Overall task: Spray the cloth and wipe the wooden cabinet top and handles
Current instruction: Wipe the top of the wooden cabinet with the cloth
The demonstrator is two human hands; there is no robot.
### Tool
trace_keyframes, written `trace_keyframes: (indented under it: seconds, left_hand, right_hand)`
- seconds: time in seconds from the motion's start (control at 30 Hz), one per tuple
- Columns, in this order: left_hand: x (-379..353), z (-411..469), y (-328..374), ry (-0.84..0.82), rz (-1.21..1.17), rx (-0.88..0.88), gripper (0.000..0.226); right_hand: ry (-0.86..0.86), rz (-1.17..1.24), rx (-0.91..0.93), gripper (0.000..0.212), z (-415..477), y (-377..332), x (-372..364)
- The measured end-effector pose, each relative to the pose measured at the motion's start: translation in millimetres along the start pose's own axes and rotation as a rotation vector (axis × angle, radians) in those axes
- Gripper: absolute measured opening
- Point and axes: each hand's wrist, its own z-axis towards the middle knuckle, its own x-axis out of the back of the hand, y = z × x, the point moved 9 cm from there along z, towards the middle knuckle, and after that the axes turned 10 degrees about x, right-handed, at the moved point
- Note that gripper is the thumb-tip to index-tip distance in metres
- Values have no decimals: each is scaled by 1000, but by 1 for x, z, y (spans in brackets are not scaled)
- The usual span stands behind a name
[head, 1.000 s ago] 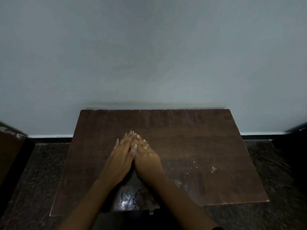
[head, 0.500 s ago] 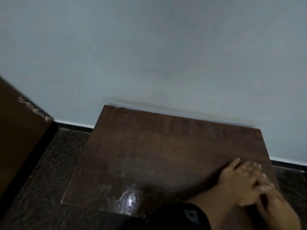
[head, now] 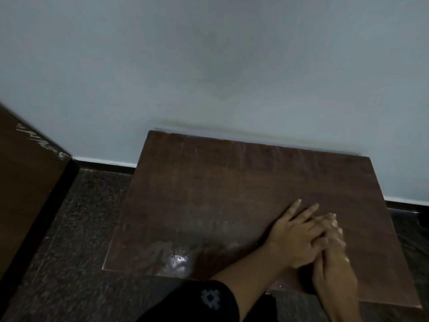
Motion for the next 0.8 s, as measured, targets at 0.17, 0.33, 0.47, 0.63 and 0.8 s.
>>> trace_keyframes:
  seconds: [0.17, 0.33, 0.47, 0.63, 0.8]
  left_hand:
    - [42, -51, -83, 110, -8, 152, 48]
    - [84, -108, -168, 150, 37, 385, 49]
    - [120, -158, -219, 150, 244, 499, 57]
    - [130, -227, -280, 204, 157, 819, 69]
    - [120, -284, -274, 413, -70, 1006, 62]
  right_hand:
    - [-61, -26, 130, 53, 12, -80, -54]
    - [-124, 27, 317, 50, 19, -171, -117]
    - [-237, 0, 505, 58, 14, -246, -164]
    - [-397, -35, 734, 68, -13, -311, -213]
    - [-388, 20, 899, 54, -49, -329, -217]
